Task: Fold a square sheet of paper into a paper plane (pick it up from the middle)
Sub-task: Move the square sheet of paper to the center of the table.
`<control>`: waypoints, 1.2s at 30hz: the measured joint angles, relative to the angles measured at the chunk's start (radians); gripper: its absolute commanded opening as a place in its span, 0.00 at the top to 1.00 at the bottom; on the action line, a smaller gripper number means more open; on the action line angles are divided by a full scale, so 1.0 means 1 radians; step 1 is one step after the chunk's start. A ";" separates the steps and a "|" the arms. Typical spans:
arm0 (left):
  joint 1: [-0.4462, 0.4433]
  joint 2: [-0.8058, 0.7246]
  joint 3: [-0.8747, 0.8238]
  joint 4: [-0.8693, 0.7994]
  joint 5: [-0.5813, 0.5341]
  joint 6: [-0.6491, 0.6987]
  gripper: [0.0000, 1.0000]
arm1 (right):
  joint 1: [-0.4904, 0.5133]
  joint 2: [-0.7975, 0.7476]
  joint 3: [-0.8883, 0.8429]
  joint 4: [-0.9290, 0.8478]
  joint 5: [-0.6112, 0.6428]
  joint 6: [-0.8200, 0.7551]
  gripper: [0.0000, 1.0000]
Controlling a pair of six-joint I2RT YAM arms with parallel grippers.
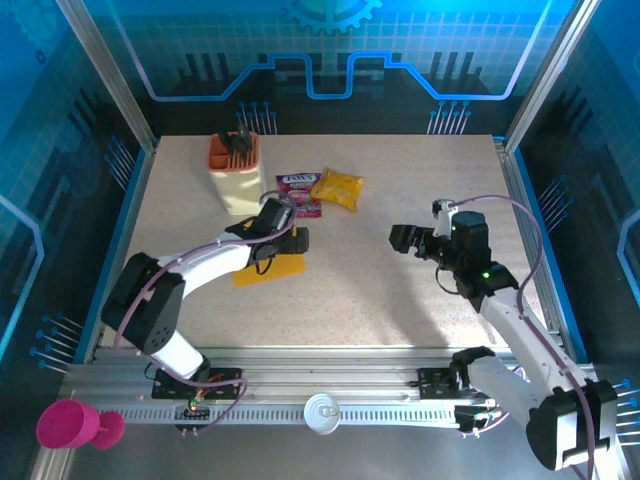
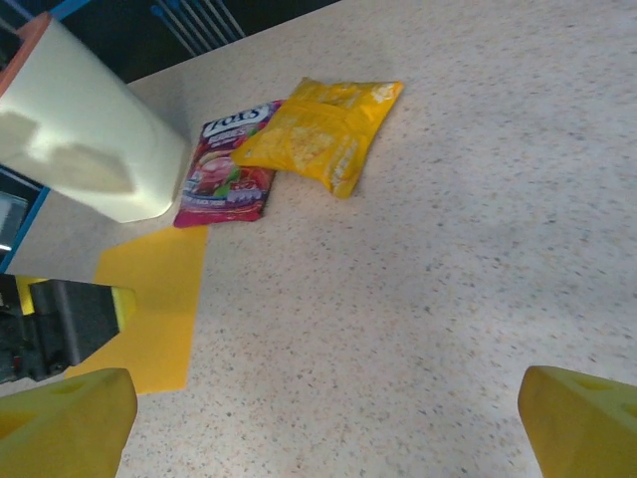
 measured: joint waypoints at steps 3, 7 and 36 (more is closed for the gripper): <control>0.000 0.063 0.027 -0.001 0.000 -0.005 0.00 | -0.002 -0.040 0.000 -0.050 0.022 0.015 0.01; 0.000 0.116 0.034 0.012 0.001 -0.016 0.00 | -0.002 -0.065 0.000 -0.095 0.022 0.024 0.01; -0.256 -0.147 -0.181 -0.006 0.053 -0.166 0.00 | -0.042 -0.035 0.000 -0.189 -0.006 0.051 0.01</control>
